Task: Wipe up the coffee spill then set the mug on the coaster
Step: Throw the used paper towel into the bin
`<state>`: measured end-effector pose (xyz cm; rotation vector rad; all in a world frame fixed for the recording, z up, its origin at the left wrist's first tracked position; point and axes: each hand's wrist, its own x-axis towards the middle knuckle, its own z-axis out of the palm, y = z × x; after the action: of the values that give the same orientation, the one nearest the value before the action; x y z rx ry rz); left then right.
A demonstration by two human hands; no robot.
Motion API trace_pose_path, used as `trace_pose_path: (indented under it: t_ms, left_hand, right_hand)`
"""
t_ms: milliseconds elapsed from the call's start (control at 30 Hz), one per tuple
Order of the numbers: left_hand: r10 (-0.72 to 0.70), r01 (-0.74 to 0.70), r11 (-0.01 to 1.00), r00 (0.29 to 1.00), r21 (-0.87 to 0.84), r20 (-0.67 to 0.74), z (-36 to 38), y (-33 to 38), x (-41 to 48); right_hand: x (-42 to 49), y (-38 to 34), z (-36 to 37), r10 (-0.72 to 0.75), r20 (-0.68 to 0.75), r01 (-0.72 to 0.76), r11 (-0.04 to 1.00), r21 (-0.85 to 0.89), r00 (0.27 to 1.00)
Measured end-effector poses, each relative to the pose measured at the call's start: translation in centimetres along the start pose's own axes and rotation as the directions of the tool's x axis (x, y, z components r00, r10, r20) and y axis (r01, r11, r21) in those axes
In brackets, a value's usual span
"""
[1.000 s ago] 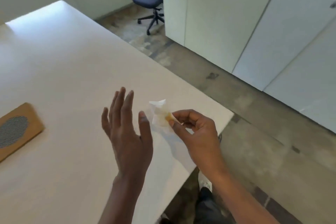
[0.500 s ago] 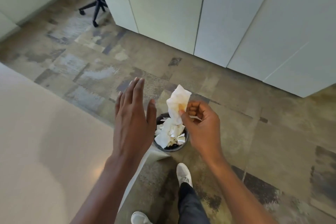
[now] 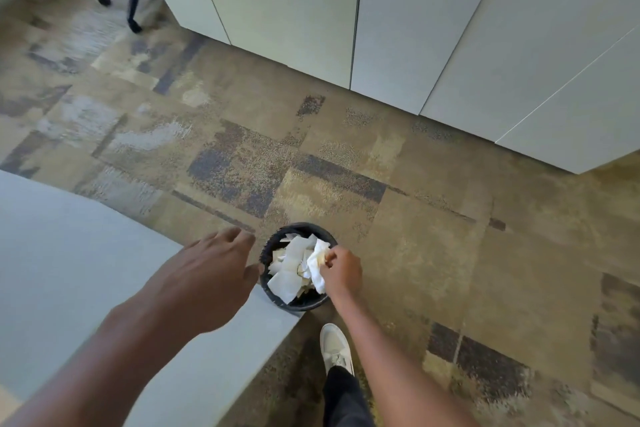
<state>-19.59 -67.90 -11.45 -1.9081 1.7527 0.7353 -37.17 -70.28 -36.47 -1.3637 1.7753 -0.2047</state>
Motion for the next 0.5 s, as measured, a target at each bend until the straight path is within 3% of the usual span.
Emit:
trace_pose_path:
  t_ms: [233,500]
  left_hand:
    - [0.041,-0.039,0.997,0.999,0.073,-0.026,-0.3,-0.5,1.3]
    - [0.018,-0.016,1.0,0.996,0.023,-0.085,-0.5,-1.0,-0.4]
  right_hand:
    - [1.7,1.2,2.4,0.072,0.064,-0.065,0.992,-0.106,0.995]
    - [0.9,-2.2,-1.0,-0.096,0.061,0.106,0.977,-0.187,0.993]
